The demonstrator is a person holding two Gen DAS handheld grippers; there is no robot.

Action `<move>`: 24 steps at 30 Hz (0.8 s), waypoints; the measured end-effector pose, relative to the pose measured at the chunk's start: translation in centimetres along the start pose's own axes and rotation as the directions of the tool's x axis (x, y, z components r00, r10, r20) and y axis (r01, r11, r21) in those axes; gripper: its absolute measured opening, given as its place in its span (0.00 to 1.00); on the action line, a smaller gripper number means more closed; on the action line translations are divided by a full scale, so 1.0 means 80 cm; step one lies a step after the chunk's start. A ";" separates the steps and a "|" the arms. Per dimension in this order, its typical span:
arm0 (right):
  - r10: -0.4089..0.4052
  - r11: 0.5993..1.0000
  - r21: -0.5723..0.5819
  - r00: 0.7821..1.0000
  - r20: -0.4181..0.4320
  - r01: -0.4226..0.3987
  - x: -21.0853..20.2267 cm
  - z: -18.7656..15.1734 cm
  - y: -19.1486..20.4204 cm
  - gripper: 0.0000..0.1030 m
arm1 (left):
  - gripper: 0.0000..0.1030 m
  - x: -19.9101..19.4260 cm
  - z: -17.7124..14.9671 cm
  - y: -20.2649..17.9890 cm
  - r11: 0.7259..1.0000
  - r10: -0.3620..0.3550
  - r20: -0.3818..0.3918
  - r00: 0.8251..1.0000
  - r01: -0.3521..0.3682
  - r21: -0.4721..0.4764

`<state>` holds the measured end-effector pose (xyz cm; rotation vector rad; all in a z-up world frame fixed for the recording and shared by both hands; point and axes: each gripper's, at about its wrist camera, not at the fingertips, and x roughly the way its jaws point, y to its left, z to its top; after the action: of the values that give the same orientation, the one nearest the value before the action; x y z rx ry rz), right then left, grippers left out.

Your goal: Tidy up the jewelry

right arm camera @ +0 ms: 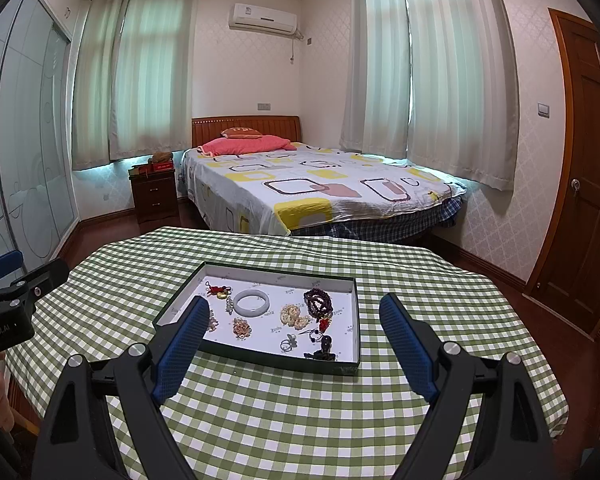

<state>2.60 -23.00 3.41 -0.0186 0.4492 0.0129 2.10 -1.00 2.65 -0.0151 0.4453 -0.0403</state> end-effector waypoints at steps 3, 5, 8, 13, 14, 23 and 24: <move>0.000 1.000 0.000 1.000 0.000 0.000 0.000 0.000 0.000 0.82 | 0.96 -0.002 0.001 -0.002 1.000 0.000 0.005 1.000 0.000 0.001; -0.001 1.000 0.000 1.000 0.000 0.001 0.000 0.000 0.000 0.82 | 0.96 -0.002 0.001 -0.003 1.000 -0.002 0.006 1.000 0.002 0.003; -0.001 1.000 0.000 1.000 0.001 0.001 0.000 0.000 0.000 0.82 | 0.96 -0.003 0.001 -0.003 1.000 -0.004 0.010 1.000 0.004 0.002; -0.002 1.000 0.002 1.000 0.004 0.002 -0.002 0.000 0.000 0.82 | 0.96 -0.004 0.001 -0.003 1.000 -0.004 0.011 1.000 0.004 0.001; -0.002 1.000 0.001 1.000 0.004 0.002 -0.002 0.000 0.000 0.82 | 0.96 -0.004 0.002 -0.004 1.000 -0.003 0.008 1.000 0.003 0.001; -0.002 1.000 0.001 1.000 0.004 0.002 -0.002 0.000 0.000 0.82 | 0.96 -0.010 0.002 -0.006 1.000 0.014 0.025 1.000 -0.014 0.001; -0.002 1.000 0.001 1.000 0.003 0.002 -0.002 0.000 0.000 0.82 | 0.96 -0.011 0.002 -0.005 1.000 0.015 0.030 0.999 -0.016 0.003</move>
<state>2.43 -23.02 3.46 -0.0185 0.4458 0.0110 1.38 -1.38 3.14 -0.0092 0.4156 -0.0254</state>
